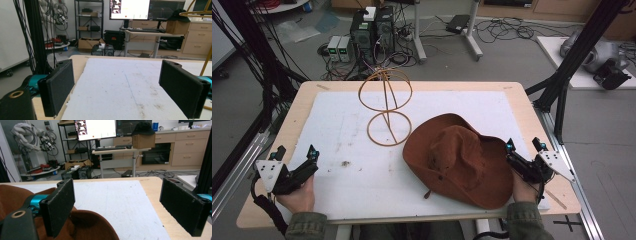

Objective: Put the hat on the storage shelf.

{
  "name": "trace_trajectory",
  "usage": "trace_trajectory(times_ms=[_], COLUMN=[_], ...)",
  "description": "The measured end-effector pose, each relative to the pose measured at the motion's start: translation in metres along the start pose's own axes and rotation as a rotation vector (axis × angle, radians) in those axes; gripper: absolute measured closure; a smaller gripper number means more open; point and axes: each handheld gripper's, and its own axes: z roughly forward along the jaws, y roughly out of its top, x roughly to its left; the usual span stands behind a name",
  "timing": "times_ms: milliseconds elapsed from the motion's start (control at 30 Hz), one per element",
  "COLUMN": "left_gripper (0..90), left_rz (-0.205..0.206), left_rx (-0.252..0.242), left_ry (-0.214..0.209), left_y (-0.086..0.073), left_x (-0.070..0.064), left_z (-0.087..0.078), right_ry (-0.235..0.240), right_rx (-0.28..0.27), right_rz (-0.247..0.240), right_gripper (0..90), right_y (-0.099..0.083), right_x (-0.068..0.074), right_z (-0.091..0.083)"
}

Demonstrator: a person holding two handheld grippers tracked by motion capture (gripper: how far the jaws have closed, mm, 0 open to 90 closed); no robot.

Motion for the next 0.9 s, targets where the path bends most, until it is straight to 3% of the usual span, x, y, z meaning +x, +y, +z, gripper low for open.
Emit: trace_trajectory(times_ms=[900], left_gripper=[13.5], left_rz=[-0.005], left_rx=[0.015], left_ry=[-0.008], left_y=[-0.0009], left_x=[0.0011], left_z=[0.0011], right_ry=[0.021], right_rx=[0.003], right_rz=[-0.001], right_gripper=[12.2], right_y=[0.0018], right_x=[0.0019], right_z=[0.0000])
